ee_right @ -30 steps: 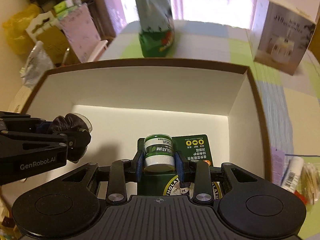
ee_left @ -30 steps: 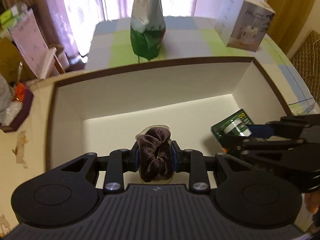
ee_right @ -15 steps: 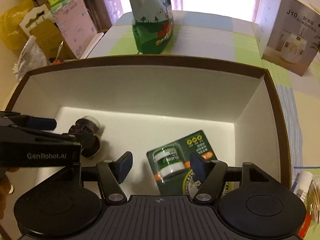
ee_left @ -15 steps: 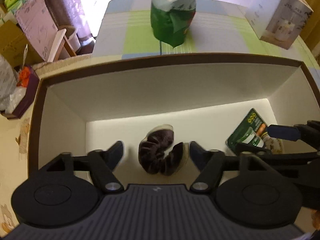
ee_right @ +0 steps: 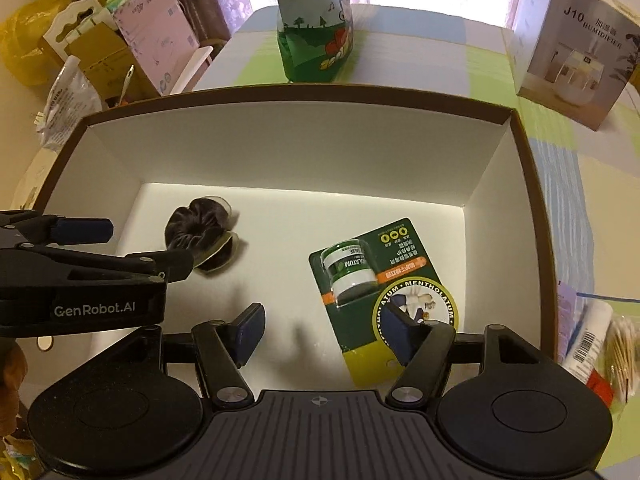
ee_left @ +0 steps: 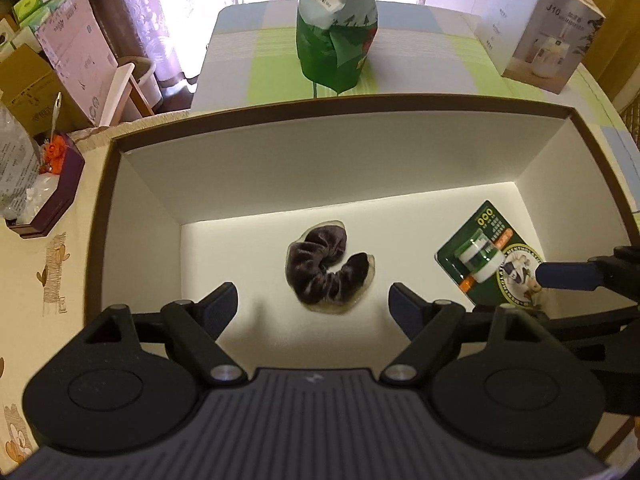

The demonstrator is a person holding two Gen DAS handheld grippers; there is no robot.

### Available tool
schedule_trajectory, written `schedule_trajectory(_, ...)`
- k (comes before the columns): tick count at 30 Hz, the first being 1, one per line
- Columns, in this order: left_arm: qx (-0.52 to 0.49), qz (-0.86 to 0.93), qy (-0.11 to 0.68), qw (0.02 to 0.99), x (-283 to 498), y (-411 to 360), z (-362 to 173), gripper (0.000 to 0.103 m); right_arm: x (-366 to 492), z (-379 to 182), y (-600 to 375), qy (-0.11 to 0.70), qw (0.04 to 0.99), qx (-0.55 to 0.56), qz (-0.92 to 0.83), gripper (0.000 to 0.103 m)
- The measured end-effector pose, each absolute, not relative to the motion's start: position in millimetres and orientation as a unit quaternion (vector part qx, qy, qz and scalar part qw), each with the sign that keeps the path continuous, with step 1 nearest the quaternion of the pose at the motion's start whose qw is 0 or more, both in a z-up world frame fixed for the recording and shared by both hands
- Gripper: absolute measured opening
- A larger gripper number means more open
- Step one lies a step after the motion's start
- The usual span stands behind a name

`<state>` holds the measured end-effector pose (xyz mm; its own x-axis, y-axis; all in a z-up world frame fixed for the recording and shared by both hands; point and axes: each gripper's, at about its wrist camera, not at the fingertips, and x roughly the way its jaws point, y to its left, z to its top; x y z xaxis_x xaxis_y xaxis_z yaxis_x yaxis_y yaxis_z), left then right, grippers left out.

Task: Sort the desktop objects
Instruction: 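Lower both held items into the brown box and open both tools, then withdraw both tools from the box back toward the remaining items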

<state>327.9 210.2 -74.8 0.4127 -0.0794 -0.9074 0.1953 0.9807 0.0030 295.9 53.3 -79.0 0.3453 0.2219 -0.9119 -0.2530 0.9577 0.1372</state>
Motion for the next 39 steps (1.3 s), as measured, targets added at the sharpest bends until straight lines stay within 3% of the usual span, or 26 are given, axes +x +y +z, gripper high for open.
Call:
schedule_trajectory(23, 0.051, -0.067, 0.476, 0.875, 251.8, 210.4, -7.8, 0.087, 230.0, -10.8, 37.5, 0.478, 0.864, -0.021, 0.155, 0.070)
schedule_trajectory(39, 0.041, -0.066, 0.457, 0.886, 198.4, 209.0, 14.1, 0.090, 186.2, 4.9, 22.9, 0.460, 0.872, -0.037, 0.164, 0.070)
